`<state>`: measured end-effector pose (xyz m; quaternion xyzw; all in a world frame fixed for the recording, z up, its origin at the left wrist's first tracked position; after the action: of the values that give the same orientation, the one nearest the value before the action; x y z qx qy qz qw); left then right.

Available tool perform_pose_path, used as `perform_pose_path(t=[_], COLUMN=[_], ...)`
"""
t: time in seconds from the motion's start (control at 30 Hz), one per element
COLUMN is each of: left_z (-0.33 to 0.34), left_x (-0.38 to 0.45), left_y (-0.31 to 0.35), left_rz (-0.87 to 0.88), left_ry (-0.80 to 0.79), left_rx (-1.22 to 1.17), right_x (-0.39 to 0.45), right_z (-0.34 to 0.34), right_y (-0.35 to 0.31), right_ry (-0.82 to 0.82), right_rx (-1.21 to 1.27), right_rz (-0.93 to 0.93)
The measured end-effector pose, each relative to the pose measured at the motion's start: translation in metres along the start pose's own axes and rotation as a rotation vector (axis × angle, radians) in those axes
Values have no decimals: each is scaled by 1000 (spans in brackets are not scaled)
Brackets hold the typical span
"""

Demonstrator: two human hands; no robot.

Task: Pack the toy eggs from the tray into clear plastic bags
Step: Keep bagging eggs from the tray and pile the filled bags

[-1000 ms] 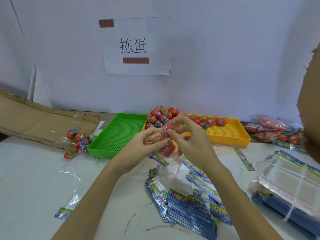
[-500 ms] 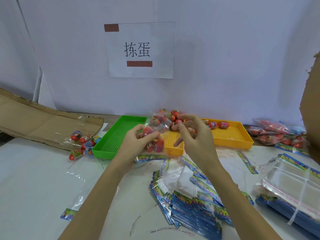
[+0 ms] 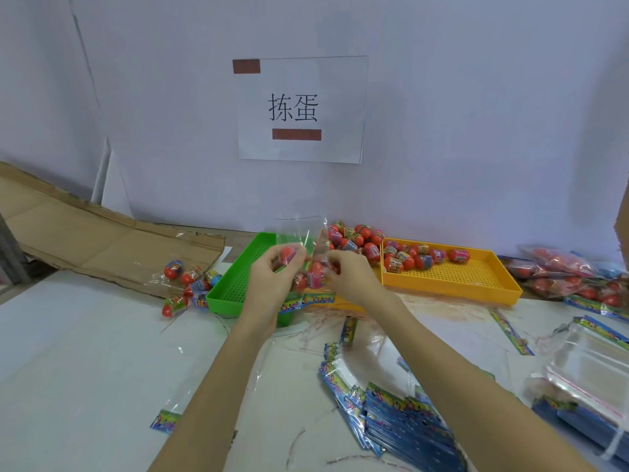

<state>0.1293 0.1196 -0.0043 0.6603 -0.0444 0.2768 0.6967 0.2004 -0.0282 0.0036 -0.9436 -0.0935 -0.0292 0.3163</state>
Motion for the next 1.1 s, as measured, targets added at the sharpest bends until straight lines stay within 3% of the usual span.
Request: perform_pose_path(t=[0.1,0.23,0.43,0.63,0.77,0.87,0.97,1.1], left_z=[1,2,16,42,46,50,58,66], left_x=[0,0,-7,-22,-24,-27,-31,-36], left_y=[2,2,2,3,7,12,17,21], left_rz=[8,9,-57,-105,-32,19,67,108], left_ry=[-27,-37,-169,-387,-439,-466,-497,-542], left_rx=[5,12,-27,-38,117,158,175,156], right_x=[6,-1,-45,-83,-89,-102,-118,-130], right_z=[8,-10,-42,-60,-78,-105,-120,-117], right_y=[7,14,40,74,81,72,51,27], right_ry=[13,163,129,132,194,392,477,564], right_rx=[49,225,293,624,930,892,792,410], right_rz=[43,32,-31,92,178,43,-209,-423])
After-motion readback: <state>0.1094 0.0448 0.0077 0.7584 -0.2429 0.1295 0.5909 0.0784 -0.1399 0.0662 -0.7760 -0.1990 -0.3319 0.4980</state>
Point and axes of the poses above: each hand's wrist, its own x-axis towards the middle knuckle, its own z-axis out of the palm, y = z × x, the point moved 7 cm from there along x, towards the middle knuckle, and after that the axes turned 15 degrees about z, right-handed, at the moved point
